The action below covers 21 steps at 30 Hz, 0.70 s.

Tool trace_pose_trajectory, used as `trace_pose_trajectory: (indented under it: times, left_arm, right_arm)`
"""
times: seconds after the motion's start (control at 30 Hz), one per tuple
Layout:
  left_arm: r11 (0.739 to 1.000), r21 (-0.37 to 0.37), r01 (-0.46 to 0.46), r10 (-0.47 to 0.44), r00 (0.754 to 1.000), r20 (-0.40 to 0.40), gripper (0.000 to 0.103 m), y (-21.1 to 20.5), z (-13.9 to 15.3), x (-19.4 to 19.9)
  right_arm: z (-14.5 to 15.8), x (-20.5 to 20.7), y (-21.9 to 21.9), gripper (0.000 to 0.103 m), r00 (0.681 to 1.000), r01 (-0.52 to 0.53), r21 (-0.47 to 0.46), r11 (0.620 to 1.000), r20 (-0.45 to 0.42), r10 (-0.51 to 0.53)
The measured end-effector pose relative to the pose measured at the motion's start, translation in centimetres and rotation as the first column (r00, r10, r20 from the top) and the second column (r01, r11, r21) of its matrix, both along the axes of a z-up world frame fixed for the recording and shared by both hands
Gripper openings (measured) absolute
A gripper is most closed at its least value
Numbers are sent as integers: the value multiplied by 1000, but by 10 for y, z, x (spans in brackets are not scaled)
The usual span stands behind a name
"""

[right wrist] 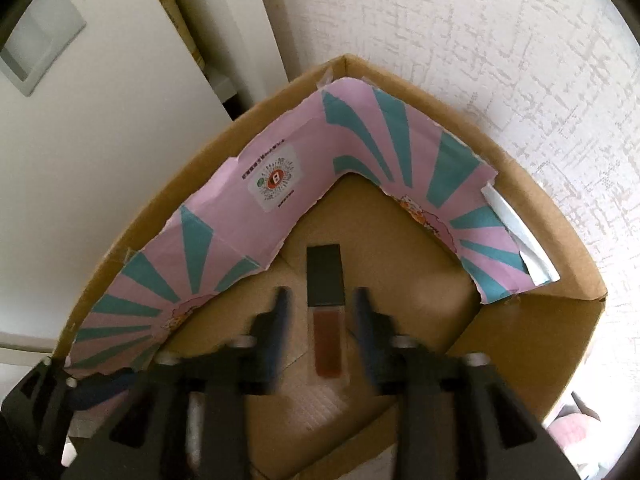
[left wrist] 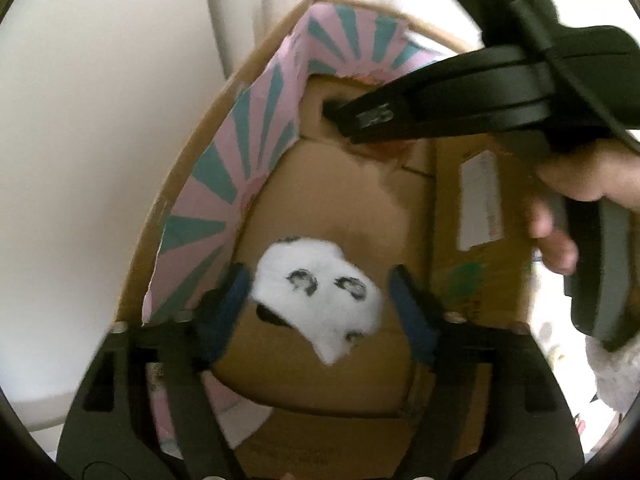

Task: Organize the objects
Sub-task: 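Open both tools to drop the sock and lipstick into the box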

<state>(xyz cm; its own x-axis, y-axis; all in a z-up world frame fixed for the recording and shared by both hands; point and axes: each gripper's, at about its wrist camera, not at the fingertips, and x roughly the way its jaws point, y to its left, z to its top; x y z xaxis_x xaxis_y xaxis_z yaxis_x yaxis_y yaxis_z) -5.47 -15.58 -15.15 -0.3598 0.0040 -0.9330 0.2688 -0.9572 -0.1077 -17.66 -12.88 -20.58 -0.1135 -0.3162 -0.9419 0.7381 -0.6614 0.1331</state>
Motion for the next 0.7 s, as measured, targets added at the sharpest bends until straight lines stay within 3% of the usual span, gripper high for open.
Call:
trace_pose_trajectory:
  times: [0.03, 0.07, 0.17, 0.43, 0.7]
  left_arm:
    - [1000, 18, 8, -7, 1000, -10, 100, 2, 3, 1]
    - [1000, 17, 13, -13, 1000, -19, 103, 5, 6, 1]
    - [999, -19, 28, -28, 1000, -12, 103, 12, 4, 1]
    - [1000, -4, 10, -10, 1000, -13, 103, 13, -1, 6]
    - [999, -33, 2, -4, 998, -65, 103, 20, 19, 14]
  right_arm:
    - [2, 1, 0, 89, 1000, 1, -10, 1000, -5, -1]
    - [4, 2, 0, 90, 1000, -1, -22, 1000, -8, 1]
    - [4, 4, -4, 90, 1000, -4, -1, 1000, -31, 4]
    - [8, 12, -9, 90, 999, -3, -4, 1000, -45, 3]
    - [42, 31, -8, 90, 994, -25, -29, 999, -104, 22]
